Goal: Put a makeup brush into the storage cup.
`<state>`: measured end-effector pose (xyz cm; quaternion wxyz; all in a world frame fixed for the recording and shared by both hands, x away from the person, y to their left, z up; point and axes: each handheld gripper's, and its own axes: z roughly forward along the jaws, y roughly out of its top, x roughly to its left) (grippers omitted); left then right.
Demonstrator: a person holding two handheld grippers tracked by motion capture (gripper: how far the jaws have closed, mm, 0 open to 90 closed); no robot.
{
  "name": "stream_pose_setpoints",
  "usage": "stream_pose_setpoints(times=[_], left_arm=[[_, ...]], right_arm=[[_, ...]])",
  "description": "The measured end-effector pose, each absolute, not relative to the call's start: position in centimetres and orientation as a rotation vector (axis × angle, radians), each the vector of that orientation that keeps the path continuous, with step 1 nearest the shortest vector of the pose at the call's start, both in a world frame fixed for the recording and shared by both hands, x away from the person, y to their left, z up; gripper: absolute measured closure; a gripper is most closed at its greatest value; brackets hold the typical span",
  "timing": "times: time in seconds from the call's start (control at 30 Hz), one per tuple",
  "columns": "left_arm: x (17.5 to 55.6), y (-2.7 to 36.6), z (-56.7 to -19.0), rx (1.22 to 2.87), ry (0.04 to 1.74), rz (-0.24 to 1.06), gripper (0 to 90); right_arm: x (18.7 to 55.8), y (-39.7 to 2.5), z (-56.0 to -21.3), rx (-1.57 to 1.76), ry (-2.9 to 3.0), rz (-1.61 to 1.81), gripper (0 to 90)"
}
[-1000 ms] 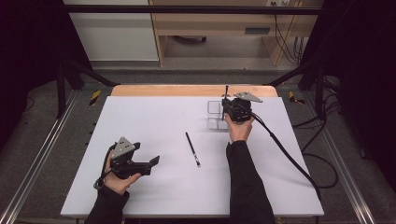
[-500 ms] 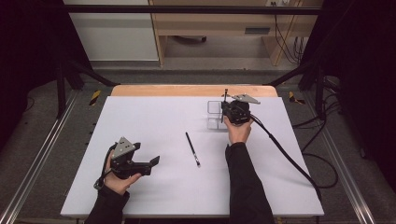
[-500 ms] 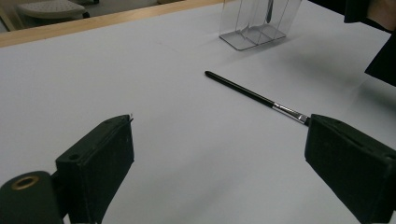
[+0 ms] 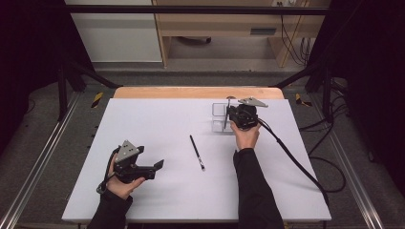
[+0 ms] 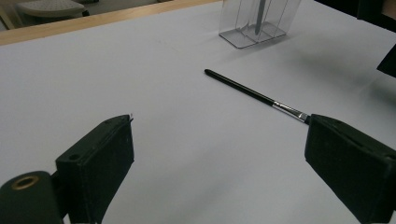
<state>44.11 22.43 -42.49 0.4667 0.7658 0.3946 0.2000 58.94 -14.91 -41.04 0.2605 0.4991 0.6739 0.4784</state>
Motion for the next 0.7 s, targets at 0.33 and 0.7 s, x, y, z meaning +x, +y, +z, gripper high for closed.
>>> stream_pose_setpoints(times=[0.33,0.7], left_arm=[[44.1,22.4,-42.5,1.881,0.970,0.492,7.3],[44.1,22.5,-42.4,1.872,0.971,0.495,7.4]], right_arm=[[57.4,-15.3,-40.2,1.306,1.813,1.346,72.9],[54.6,-14.8,-39.5,1.213,1.863,1.410,51.9]])
